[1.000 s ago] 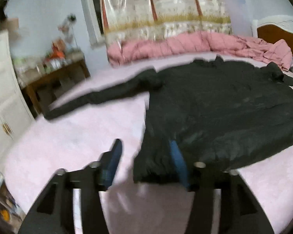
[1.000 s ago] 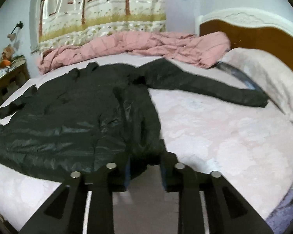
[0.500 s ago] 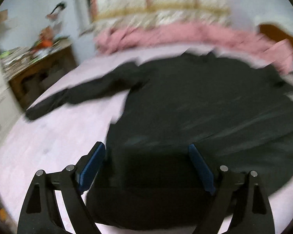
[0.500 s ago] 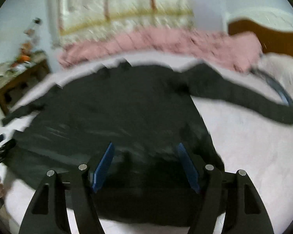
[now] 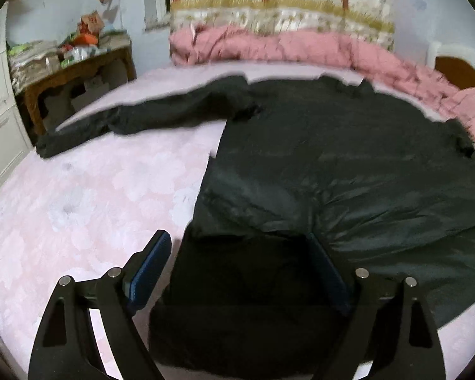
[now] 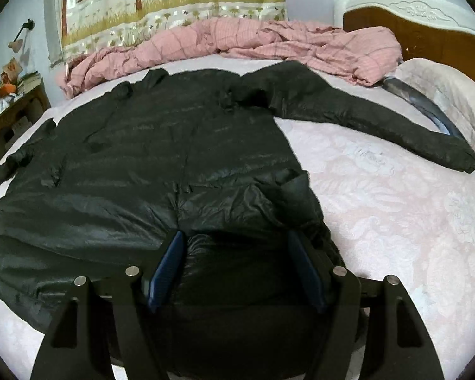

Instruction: Fold large clothes

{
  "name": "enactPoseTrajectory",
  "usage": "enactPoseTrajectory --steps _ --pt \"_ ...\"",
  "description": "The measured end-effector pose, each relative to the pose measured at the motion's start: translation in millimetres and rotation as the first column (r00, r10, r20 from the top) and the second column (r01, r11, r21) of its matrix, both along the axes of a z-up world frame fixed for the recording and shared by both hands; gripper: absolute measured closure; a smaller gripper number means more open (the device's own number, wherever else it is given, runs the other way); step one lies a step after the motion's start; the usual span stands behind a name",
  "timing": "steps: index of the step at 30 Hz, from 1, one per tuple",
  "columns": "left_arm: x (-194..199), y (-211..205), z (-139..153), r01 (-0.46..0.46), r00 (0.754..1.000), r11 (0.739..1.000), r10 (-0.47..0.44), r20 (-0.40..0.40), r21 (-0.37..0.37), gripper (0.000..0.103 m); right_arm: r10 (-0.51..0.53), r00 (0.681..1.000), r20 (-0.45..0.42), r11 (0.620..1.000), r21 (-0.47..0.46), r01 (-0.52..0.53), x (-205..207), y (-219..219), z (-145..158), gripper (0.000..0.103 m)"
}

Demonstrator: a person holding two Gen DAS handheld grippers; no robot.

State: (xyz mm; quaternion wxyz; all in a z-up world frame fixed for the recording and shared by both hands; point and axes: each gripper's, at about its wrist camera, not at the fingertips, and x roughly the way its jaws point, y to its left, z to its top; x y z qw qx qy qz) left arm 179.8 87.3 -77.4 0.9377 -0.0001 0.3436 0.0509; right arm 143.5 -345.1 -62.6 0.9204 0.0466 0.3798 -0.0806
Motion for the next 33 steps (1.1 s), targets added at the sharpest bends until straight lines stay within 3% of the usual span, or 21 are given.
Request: enactPoseTrajectory --steps 4,6,10,14,17,20,24,26,27,29,30,31,32,33 --pt "-33.6 -13.9 20.1 0.037 0.99 0.994 -0.05 0.131 0.102 0.017 0.037 0.997 0.072 0.994 -0.11 -0.029 -37.5 19.2 22.5 0.033" --pt "-46.1 -20.5 25.6 0.064 0.987 0.991 -0.081 0.142 0.119 0.017 0.086 0.989 0.123 0.991 -0.115 -0.072 -61.0 31.7 34.4 0.029" --pt "-72.6 -31.6 32.4 0.157 0.975 0.982 -0.172 0.144 0.109 0.011 0.137 0.981 0.14 0.988 -0.091 -0.125 -81.8 44.9 48.0 0.025" --pt "-90.1 -46.8 31.1 0.219 0.965 0.956 -0.242 0.105 0.194 0.005 0.268 0.959 0.091 0.953 -0.168 -0.251 -94.0 65.9 42.1 0.021" --pt "-90.1 -57.3 21.4 0.246 0.964 0.939 -0.263 0.042 0.239 0.005 0.309 0.951 0.024 0.923 -0.249 -0.294 -92.0 82.6 27.9 0.021" --pt "-85.3 -71.5 5.8 0.301 0.95 0.898 -0.312 -0.02 0.321 0.005 0.349 0.936 -0.053 0.895 -0.277 -0.35 -86.3 97.5 14.6 0.021" --pt "-64.3 -85.0 -6.9 0.326 0.941 0.854 -0.334 -0.052 0.405 0.005 0.298 0.95 -0.092 0.894 -0.32 -0.312 -72.4 104.0 4.7 0.021" --pt "-54.2 -83.1 -6.9 0.31 0.946 0.858 -0.32 -0.046 0.409 0.005 0.245 0.967 -0.069 0.9 -0.356 -0.253 -63.2 98.3 2.4 0.021" --pt "-49.7 -79.0 -7.1 0.298 0.951 0.866 -0.304 -0.05 0.401 0.008 0.216 0.974 -0.06 0.897 -0.381 -0.223 -59.0 94.7 0.4 0.022" --pt "-44.5 -68.8 -8.8 0.285 0.957 0.88 -0.284 -0.061 0.379 0.046 0.174 0.984 -0.044 0.902 -0.393 -0.177 -52.1 80.7 -4.3 0.054" --pt "-44.1 -66.0 -11.4 0.311 0.95 0.878 -0.302 -0.083 0.363 0.075 0.19 0.981 -0.044 0.922 -0.335 -0.194 -51.8 69.9 -5.6 0.067" --pt "-48.1 -64.4 -13.3 0.354 0.935 0.869 -0.342 -0.096 0.347 0.082 0.206 0.978 -0.037 0.939 -0.274 -0.208 -52.7 63.5 -4.5 0.078" --pt "-55.5 -65.1 -13.7 0.35 0.935 0.859 -0.345 -0.083 0.374 0.092 0.211 0.977 -0.021 0.949 -0.234 -0.21 -56.5 57.3 -2.9 0.082" --pt "-61.2 -66.0 -13.3 0.337 0.939 0.853 -0.333 -0.083 0.397 0.095 0.218 0.976 -0.01 0.952 -0.217 -0.215 -60.6 53.5 -1.3 0.085"
